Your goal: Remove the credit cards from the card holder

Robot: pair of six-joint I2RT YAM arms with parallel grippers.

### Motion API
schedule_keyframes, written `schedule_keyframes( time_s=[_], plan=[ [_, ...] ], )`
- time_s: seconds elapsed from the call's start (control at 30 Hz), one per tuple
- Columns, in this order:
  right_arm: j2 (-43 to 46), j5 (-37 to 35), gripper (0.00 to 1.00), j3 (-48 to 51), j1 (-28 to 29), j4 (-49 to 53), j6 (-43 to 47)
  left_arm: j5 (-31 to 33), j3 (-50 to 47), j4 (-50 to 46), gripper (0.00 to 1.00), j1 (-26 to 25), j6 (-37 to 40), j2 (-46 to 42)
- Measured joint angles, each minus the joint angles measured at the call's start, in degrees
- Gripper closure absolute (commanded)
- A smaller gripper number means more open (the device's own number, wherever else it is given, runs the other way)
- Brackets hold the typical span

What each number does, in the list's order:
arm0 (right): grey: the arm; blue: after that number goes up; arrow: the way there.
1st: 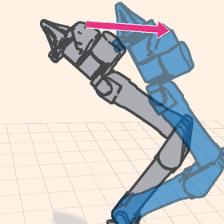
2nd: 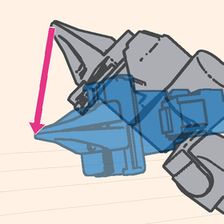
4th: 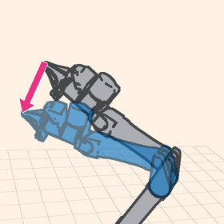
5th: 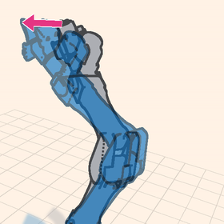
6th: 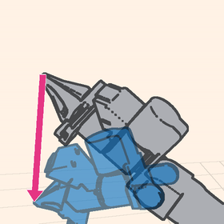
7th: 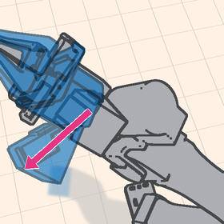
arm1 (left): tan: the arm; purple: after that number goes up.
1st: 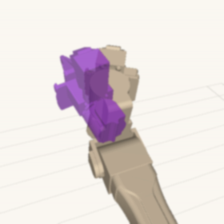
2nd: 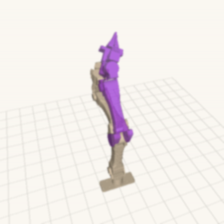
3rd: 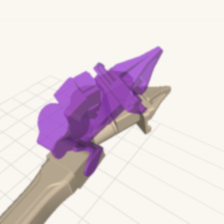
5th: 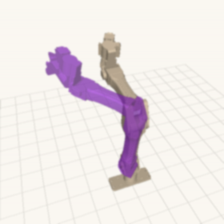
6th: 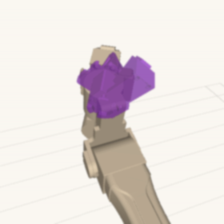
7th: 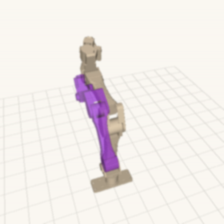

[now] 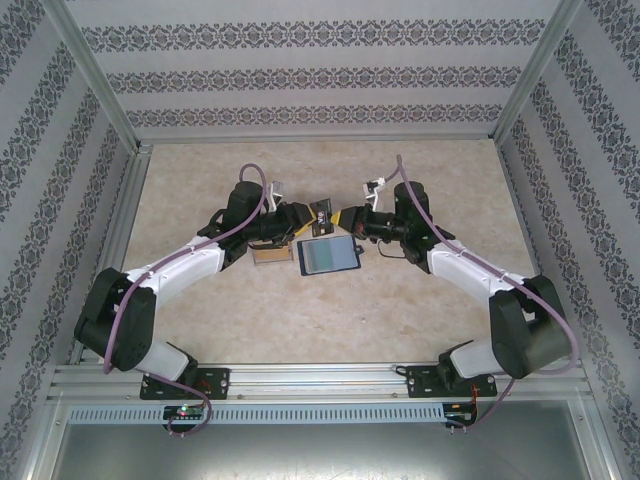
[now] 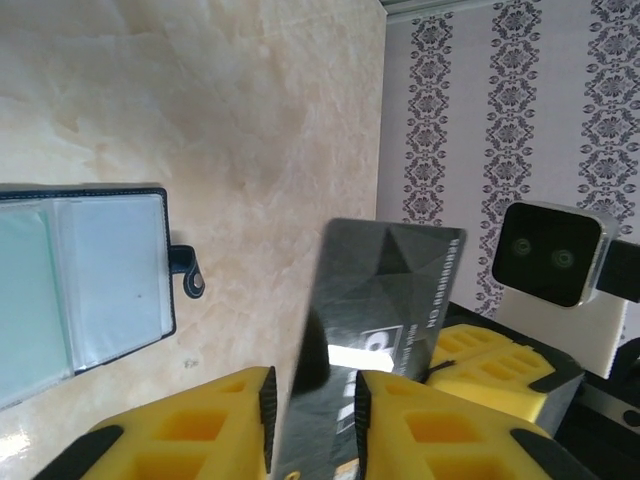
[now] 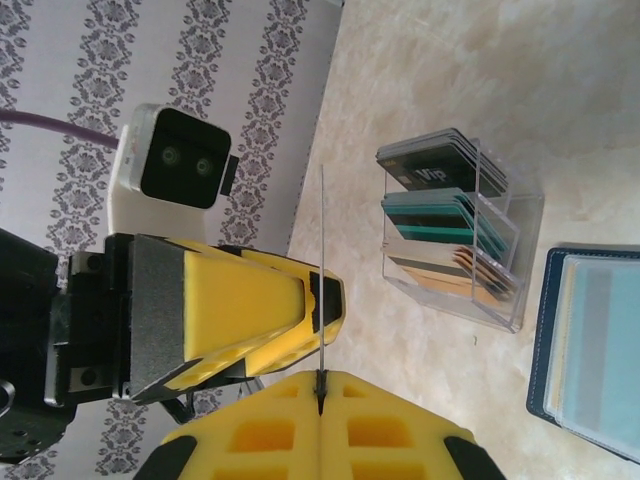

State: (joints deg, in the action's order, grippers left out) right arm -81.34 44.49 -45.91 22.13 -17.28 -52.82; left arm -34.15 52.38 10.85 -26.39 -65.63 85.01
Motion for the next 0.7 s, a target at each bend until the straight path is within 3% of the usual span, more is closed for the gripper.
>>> schedule_keyframes(
  time_s=[0.3,0.4,0.63,0.7],
  plan=[
    [-1.33,-0.24,0.97,0.0,-0.24,-0.44,-0.02,0.26,-0.11,-0.02,0.94,0.33,0.0,0.0],
    [-2.12,-0.44,0.82,0.0,-0.26,-0.26,-0.04,0.28,-0.11,0.13,1.0,0.35,0.04,-0.11],
    [-2.82,-0.2,0.58,0.02,-0.13,-0.04,0.5,-0.61,-0.11,0.59,1.0,0.2,0.7,-1.4],
    [-2.82,-0.22,0.29,0.04,-0.28,0.28,0.63,-0.57,-0.04,-0.02,1.0,0.2,1.75,-1.9]
  ],
)
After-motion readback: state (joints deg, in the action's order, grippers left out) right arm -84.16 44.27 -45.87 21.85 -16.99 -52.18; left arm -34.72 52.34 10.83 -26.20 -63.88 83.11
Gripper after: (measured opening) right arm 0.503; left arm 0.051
